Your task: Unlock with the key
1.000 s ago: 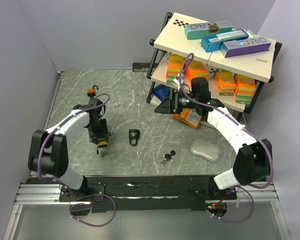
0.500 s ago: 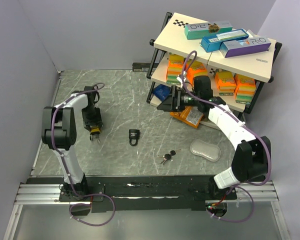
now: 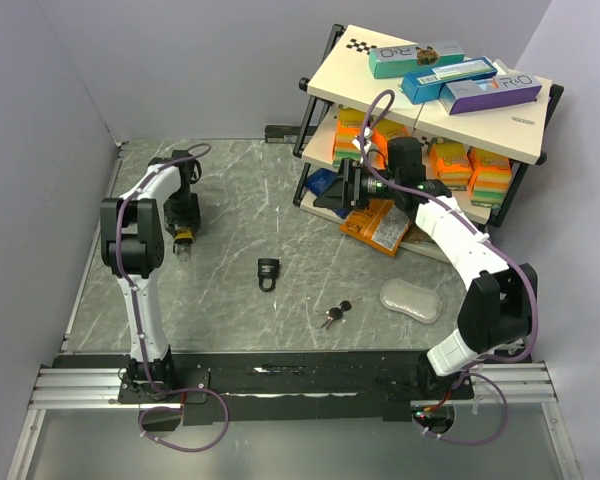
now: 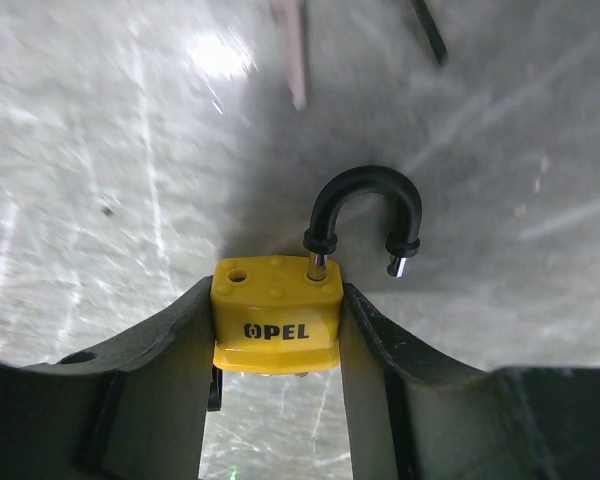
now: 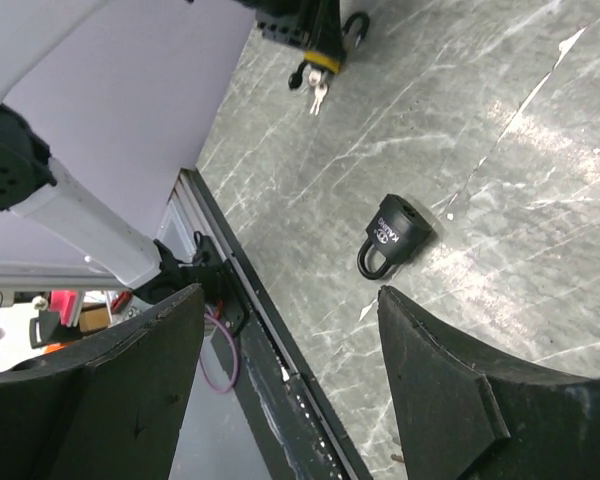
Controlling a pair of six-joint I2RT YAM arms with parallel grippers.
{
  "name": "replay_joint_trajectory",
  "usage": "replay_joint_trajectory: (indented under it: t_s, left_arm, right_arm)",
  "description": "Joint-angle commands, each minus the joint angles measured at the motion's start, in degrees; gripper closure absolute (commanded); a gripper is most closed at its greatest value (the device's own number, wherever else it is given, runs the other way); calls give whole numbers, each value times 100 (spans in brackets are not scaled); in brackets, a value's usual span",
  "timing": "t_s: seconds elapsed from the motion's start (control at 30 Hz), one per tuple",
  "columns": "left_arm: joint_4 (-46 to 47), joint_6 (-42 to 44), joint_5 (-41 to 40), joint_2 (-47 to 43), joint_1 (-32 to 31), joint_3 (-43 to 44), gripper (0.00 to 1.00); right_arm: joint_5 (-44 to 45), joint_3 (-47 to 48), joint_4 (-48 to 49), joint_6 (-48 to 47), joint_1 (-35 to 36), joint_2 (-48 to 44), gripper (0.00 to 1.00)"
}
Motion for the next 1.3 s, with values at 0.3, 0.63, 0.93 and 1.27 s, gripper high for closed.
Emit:
replay_joint_trajectory:
  t_s: [0.3, 0.63, 0.93, 1.27]
  left_arm:
    - [639, 166, -282, 383, 147, -141, 68]
    - [613, 87, -149, 153, 156, -116, 25]
    - [718, -36, 78, -479, 147, -107, 3]
    - [1543, -325, 1019, -2147, -37, -879, 4]
  right_arm:
    - [-92, 342, -112, 157, -155, 215, 24]
    - [-92, 219, -24, 193, -147, 57, 24]
    - [163, 193, -305, -97, -138, -198, 24]
    - [1023, 131, -1157, -765, 46, -506, 24]
